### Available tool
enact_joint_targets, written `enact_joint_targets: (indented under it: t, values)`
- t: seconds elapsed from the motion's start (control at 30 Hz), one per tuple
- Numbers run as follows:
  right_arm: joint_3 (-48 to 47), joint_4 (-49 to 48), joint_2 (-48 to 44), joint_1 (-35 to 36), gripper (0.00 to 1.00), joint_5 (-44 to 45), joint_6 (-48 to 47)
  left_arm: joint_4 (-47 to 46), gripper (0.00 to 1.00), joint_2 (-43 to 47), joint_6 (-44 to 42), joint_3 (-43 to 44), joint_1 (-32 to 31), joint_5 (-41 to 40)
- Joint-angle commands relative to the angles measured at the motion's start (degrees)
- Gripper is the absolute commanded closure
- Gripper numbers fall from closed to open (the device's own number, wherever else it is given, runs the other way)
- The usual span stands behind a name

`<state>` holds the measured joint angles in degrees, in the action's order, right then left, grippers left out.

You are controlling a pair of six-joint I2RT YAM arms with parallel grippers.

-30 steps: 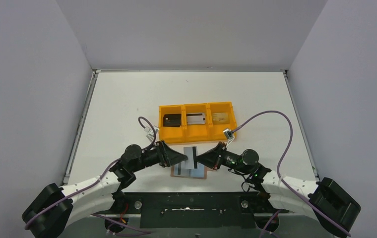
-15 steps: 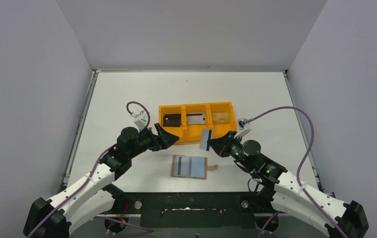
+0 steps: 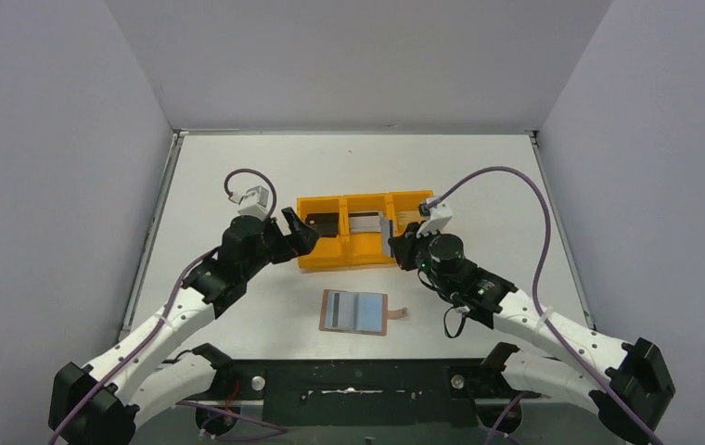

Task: Take the credit cards out of the card holder

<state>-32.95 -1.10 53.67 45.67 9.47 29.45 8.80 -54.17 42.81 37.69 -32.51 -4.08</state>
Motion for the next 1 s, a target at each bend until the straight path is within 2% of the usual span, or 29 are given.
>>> enact_joint_targets:
  t: [0.0, 0.13, 0.27, 0.5, 0.6, 0.8, 0.97]
  values:
    - [-4.27, -6.32, 2.00, -0.45, 1.00, 0.16, -11.41, 0.37, 0.09, 0.76, -0.12, 0.50, 0.50, -4.95]
    - [-4.48, -6.26, 2.92, -0.41, 1.00, -1.38, -17.28, -2.43, 0.09, 1.92, -5.53, -1.54, 0.59, -4.70]
    - [-9.41, -1.41, 6.11, -0.19, 1.00, -5.03, -23.42, 5.19, 0.09, 2.39, -8.03, 2.74, 0.91, -4.88]
    - [-17.65, 3.63, 16.82, -0.29, 1.00, -3.16, -37.35, 5.38, 0.08, 6.19, -12.89, 0.19, 1.18, -7.56]
    - [-20.29, 5.37, 21.01, -0.66, 1.00, -5.68, -46.00, 6.61, 0.08, 6.39, -14.97, 0.19, 1.38, -8.34]
    - [-29.63, 13.02, 30.47, -3.80, 1.00, -10.15, -52.56, 7.42, 0.08, 6.54, -18.87, 0.71, 1.57, -7.79]
    - [-31.15, 12.82, 34.84, -5.55, 1.00, -13.89, -60.23, 7.92, 0.08, 7.77, -22.30, 0.20, 1.71, -10.39]
